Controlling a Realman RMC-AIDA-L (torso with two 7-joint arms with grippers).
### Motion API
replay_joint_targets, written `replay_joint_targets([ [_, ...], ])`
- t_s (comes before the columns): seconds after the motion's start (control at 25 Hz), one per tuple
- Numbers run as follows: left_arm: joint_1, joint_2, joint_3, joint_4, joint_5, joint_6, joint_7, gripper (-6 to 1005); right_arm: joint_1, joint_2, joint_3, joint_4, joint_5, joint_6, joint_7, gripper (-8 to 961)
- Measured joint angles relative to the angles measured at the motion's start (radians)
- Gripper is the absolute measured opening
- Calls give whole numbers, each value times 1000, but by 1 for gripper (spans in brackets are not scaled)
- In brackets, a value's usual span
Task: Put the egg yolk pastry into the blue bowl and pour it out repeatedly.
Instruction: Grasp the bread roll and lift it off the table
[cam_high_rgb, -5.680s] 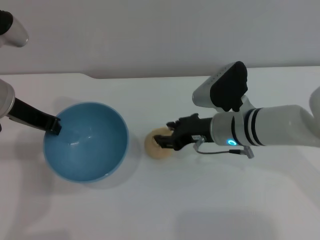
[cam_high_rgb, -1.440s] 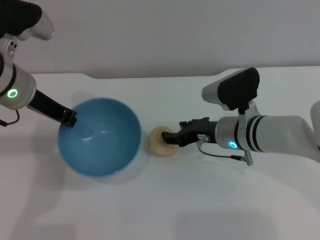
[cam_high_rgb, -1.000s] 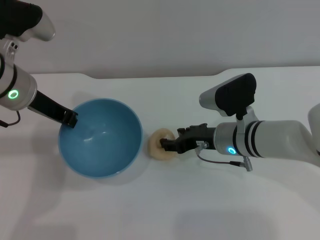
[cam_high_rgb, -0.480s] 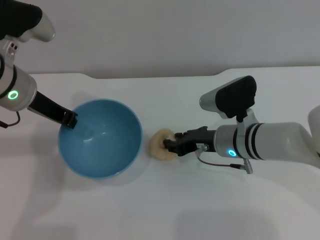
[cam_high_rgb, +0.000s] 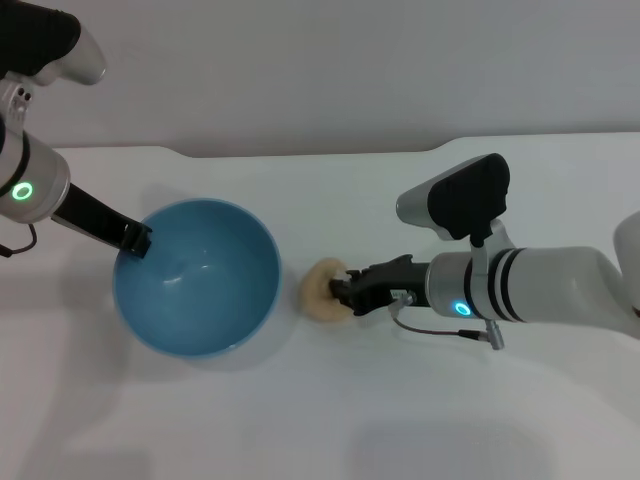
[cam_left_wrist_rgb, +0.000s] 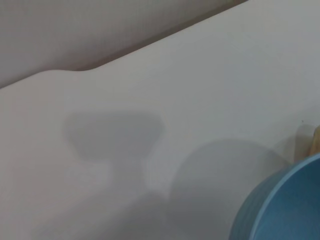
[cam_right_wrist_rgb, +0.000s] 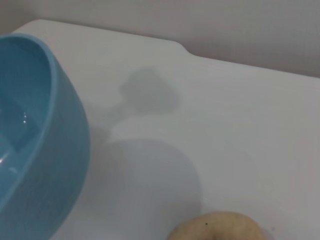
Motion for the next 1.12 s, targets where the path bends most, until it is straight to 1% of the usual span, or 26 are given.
replay_joint_targets([
  [0.2, 0, 0, -1, 0, 0, 0, 5, 13, -25, -2, 4, -34, -6, -5, -10, 174],
  [0.36, 0, 1, -3, 0, 0, 0, 6, 12, -32, -10, 14, -29, -6, -48, -12, 127],
  [0.6, 0, 2, -3, 0, 0, 0, 6, 12, -36, -14, 29, -29, -7, -60, -12, 89],
  [0.76, 0, 3, 0, 0, 0, 0, 4, 13, -38, -25, 63, -24, -8, -113, -12, 58],
  [0.88, -1, 3, 1, 0, 0, 0, 4, 13, -52, -45, 107, -20, -10, -173, -13, 37],
  [1.0, -4, 2, 1, 1, 1, 0, 4, 13, -81, -77, 167, -28, -28, -263, -14, 26],
  [1.12, -6, 2, 1, 2, 1, 0, 4, 14, -122, -106, 270, -48, -89, -357, -14, 16],
])
